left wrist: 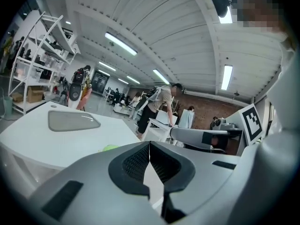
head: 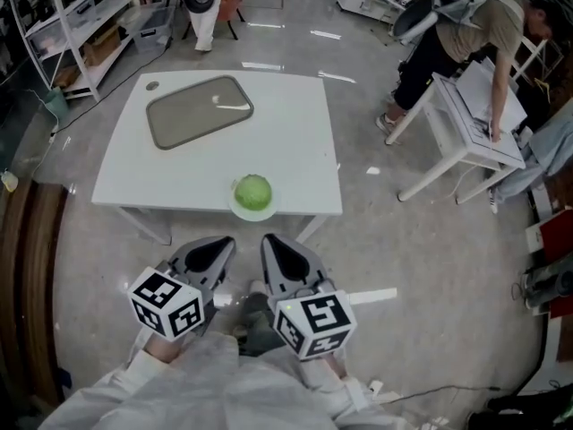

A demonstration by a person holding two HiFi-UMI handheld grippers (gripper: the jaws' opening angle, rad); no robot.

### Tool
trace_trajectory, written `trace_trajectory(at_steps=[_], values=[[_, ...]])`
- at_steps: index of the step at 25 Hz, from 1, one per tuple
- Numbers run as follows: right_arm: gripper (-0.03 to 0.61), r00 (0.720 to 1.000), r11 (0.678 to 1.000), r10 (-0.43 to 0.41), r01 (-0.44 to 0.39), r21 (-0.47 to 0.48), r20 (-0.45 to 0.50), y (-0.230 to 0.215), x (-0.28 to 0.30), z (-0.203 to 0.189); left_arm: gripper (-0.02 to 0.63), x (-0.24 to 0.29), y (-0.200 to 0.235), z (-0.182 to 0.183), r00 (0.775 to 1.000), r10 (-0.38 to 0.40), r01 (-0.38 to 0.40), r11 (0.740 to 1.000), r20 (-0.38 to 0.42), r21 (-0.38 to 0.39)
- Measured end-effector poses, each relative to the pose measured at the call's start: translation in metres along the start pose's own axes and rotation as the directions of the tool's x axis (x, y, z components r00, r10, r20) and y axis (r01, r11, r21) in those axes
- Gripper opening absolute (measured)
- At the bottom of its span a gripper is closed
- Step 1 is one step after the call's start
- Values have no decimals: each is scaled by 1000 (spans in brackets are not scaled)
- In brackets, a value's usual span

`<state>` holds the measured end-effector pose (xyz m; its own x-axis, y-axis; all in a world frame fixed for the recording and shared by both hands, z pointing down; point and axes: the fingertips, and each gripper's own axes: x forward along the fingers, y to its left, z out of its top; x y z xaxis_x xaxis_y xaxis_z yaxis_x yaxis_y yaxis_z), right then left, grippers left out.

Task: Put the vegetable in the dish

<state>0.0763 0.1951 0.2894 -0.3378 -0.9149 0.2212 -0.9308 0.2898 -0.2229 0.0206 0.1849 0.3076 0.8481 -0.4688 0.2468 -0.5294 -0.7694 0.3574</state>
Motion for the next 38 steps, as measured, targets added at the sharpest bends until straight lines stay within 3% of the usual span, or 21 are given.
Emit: trace_trajectory(at_steps=[11, 23, 30, 38], values=[[14, 998, 998, 66, -66, -2, 2, -49, 52, 32, 9, 50, 37, 36, 997, 73, -73, 997, 29, -30], [12, 988, 989, 150, -150, -6, -27, -94, 93, 41, 9, 100, 62, 47, 989, 144, -142, 988, 29, -65], [14, 979, 981, 192, -192, 7, -66, -91, 105, 29, 9, 110, 74, 41, 985, 170, -169, 983, 6, -65], [14, 981, 985, 174, -173, 14, -89, -95, 118, 29, 9, 113, 91, 43, 987, 161, -162, 984, -16, -69]])
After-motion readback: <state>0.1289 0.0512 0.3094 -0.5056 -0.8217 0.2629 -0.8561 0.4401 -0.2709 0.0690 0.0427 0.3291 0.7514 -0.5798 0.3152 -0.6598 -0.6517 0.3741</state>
